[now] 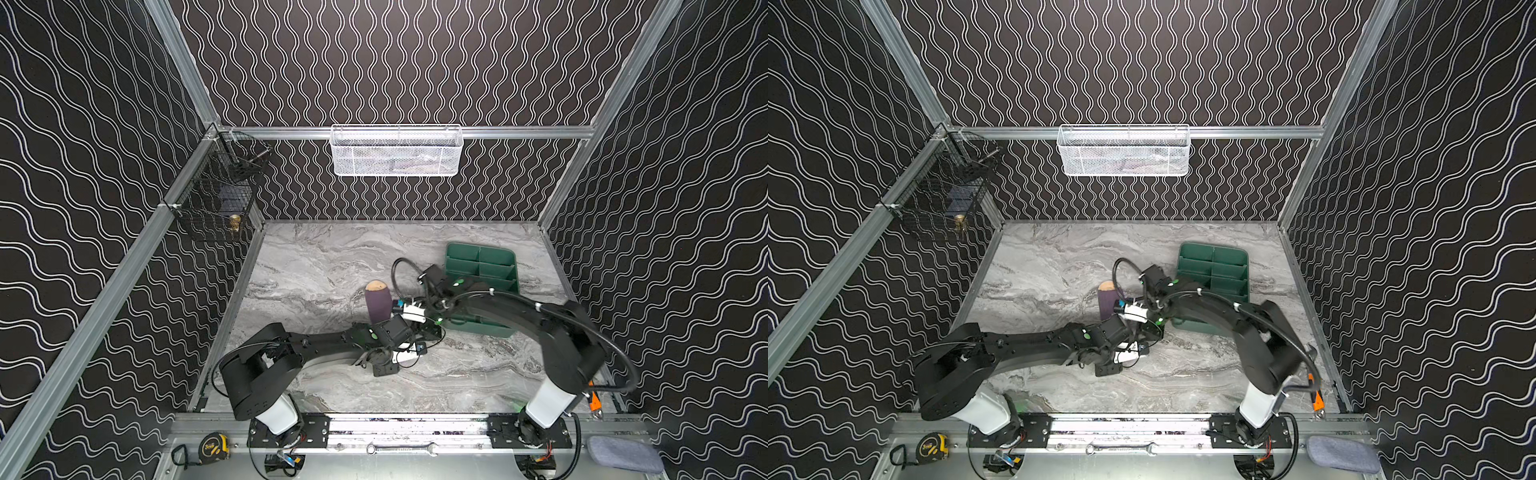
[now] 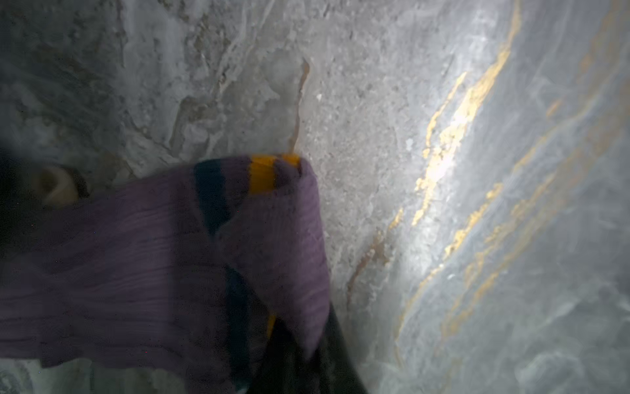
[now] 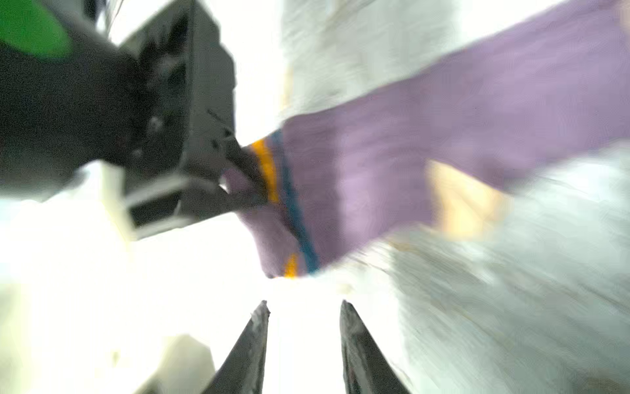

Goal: Roll the socks

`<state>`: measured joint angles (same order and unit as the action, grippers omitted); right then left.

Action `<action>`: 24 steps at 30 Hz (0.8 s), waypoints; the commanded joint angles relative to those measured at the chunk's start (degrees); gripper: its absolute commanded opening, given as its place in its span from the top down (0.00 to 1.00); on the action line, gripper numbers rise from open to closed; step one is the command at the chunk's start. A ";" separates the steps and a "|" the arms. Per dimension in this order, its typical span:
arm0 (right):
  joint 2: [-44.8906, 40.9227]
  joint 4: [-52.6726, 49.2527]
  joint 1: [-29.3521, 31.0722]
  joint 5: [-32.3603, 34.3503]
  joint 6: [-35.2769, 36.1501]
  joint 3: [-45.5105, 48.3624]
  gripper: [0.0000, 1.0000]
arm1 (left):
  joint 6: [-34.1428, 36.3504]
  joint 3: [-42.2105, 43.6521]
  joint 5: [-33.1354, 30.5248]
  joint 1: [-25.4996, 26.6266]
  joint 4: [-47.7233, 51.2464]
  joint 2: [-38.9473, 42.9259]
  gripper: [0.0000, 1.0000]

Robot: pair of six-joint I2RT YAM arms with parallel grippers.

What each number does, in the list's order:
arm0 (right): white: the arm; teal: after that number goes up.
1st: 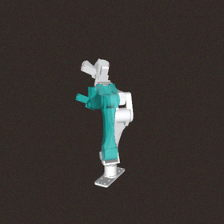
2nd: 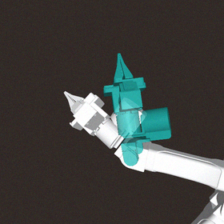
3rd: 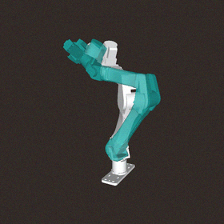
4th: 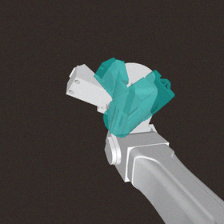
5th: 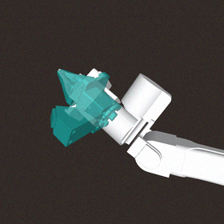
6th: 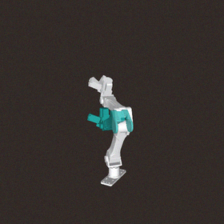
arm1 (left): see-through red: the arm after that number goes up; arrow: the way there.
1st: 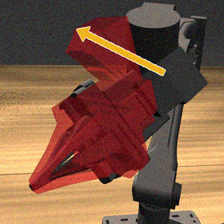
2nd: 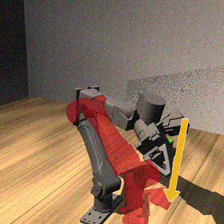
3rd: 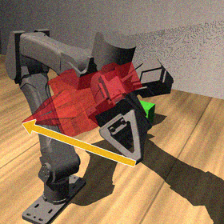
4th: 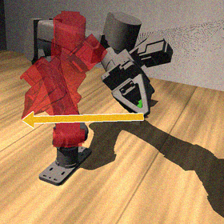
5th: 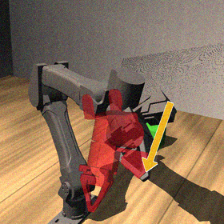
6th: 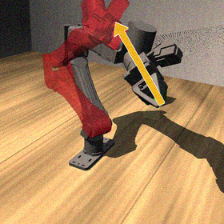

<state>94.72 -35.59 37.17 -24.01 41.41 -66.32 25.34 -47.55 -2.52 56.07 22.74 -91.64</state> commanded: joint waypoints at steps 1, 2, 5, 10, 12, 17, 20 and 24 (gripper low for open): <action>-7.36 8.90 -4.42 5.67 -5.24 2.30 0.61 | -0.36 -1.09 5.82 -1.17 5.53 -1.14 1.00; -9.69 11.04 -5.94 8.44 -6.87 3.10 0.61 | -0.36 -1.86 6.80 -1.52 6.38 -1.62 1.00; -17.59 18.23 -10.66 18.86 -12.13 6.02 0.60 | -0.76 -5.40 13.40 -3.71 9.77 -4.26 1.00; -27.99 29.82 -11.79 39.97 -26.86 8.39 0.02 | -3.19 -11.06 18.24 -6.38 15.42 -9.77 1.00; -30.86 31.91 -11.77 40.20 -29.25 8.75 0.00 | -2.94 -12.25 20.19 -7.30 17.19 -10.85 1.00; -37.58 39.33 -11.78 39.49 -34.73 16.29 0.00 | -1.52 -14.85 27.89 -11.97 20.69 -14.25 1.00; -41.58 33.62 -11.80 26.86 -27.90 18.67 0.05 | -1.15 -15.69 31.92 -14.82 21.70 -17.18 1.00; -44.04 21.18 -6.79 18.83 -18.37 21.86 0.22 | -1.67 -17.24 33.84 -18.13 22.08 -21.44 1.00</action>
<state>51.64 -5.61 27.20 2.92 15.18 -46.46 23.88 -64.95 34.09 39.07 41.19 -110.19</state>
